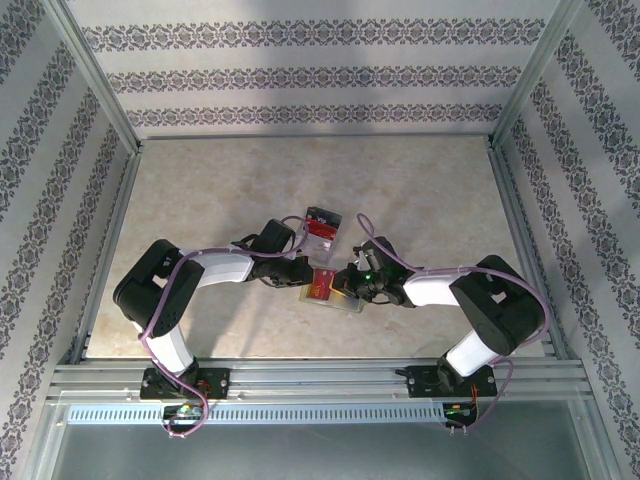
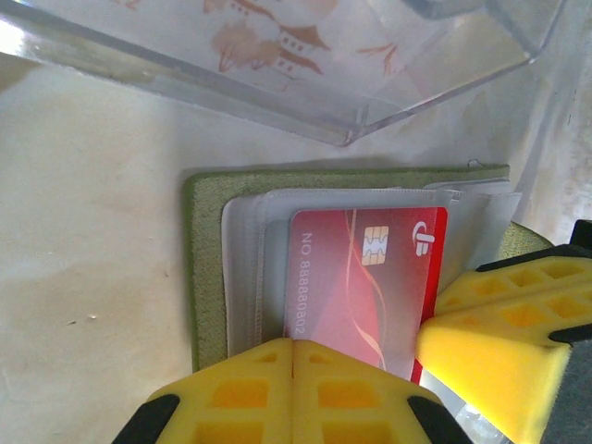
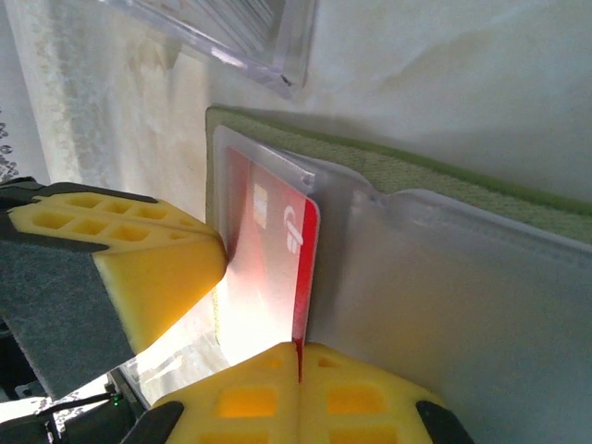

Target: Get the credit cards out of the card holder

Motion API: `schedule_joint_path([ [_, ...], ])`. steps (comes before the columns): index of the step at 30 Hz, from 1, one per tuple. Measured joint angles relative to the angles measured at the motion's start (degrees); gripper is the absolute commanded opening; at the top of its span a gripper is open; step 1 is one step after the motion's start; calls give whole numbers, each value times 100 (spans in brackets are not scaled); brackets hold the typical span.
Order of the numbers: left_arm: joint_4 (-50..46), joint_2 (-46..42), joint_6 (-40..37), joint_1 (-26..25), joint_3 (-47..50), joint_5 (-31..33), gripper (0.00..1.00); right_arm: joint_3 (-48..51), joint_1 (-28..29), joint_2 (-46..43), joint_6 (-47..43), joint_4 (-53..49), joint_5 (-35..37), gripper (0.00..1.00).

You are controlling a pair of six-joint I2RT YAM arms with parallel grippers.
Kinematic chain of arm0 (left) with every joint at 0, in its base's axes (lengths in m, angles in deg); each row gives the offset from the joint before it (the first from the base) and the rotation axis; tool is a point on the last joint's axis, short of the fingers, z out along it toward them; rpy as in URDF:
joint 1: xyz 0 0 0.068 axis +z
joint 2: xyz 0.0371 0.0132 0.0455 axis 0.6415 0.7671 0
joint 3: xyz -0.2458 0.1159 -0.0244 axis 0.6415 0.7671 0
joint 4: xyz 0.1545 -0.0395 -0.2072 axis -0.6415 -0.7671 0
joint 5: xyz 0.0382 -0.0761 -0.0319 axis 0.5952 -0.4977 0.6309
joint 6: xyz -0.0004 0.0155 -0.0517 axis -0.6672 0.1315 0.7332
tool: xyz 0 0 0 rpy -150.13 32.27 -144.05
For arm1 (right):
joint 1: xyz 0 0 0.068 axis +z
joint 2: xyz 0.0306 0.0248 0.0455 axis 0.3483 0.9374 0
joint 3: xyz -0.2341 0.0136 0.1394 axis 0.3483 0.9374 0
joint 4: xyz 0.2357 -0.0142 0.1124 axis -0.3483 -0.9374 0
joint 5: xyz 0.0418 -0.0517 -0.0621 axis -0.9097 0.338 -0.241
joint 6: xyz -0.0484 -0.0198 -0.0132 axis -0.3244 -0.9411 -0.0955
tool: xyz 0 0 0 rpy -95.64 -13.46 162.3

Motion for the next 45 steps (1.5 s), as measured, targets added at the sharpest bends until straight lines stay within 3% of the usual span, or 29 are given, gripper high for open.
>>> schedule_joint_path([
  [7,-9,57,-61,-2,-37,-9,7,243,-15,-282,0,2,72,7],
  [12,-9,59,-76,0,-44,-9,6,278,-15,-315,11,-9,70,26],
  [20,-15,59,-92,0,-48,-9,7,278,-15,-258,4,17,50,26],
  [27,-22,59,-94,0,-55,-7,6,262,-11,-92,118,271,-22,23],
  [36,-66,66,-98,0,-76,-4,6,260,-11,-66,146,304,-15,7],
  [45,-66,74,-109,0,-81,-7,6,525,-55,-555,149,201,63,0],
])
